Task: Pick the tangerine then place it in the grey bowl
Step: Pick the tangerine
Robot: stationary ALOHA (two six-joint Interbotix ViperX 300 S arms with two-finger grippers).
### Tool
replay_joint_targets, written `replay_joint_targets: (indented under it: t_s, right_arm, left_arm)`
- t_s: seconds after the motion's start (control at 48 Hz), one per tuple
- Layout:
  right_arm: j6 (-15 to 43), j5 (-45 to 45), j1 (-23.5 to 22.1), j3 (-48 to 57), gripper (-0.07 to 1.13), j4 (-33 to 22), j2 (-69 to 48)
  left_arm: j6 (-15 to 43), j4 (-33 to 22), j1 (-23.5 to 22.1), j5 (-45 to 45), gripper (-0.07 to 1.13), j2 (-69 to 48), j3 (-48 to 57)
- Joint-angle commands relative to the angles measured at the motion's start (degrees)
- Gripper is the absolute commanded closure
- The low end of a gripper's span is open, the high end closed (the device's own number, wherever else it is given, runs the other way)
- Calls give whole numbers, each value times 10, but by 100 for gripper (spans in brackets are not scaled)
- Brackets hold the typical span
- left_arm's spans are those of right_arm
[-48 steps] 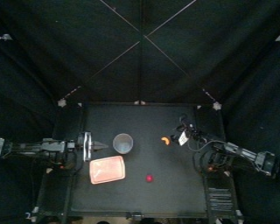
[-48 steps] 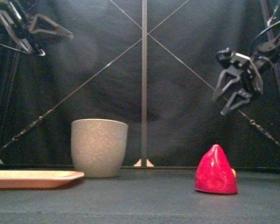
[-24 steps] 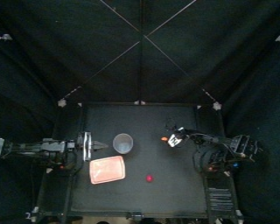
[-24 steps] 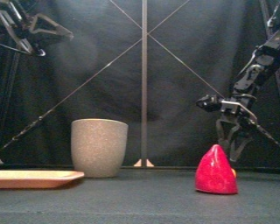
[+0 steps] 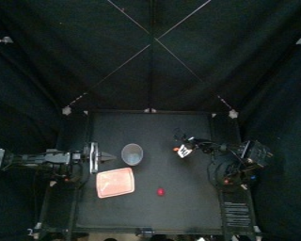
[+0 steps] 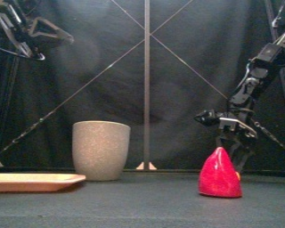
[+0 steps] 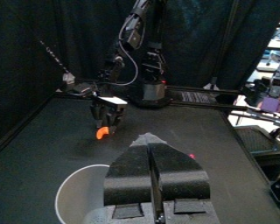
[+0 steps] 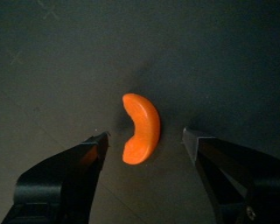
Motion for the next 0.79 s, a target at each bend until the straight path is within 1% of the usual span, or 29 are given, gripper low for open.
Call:
replay_joint_targets:
  t_s: [0.021,0.146,0.292,0.417,0.562,0.792]
  right_arm:
    - [0,-4,-4,-19,8,0,9]
    - [1,-1,-3,-25,16,0,18]
    - [1,4,1,-25,28,0,14]
    - [1,17,4,-23,36,0,9]
    - [1,33,9,-25,41,3,4]
    - [2,42,21,-34,45,8,-20]
  left_arm:
    - [0,-4,-2,-4,97,3,-7]
    - [0,-7,-3,-5,97,2,-5]
    - [0,-7,-3,-5,97,2,-1]
    - [-1,-7,-3,-7,97,2,4]
    - [-1,-7,-3,-8,97,2,4]
    - [-1,-10,-3,-10,97,2,6]
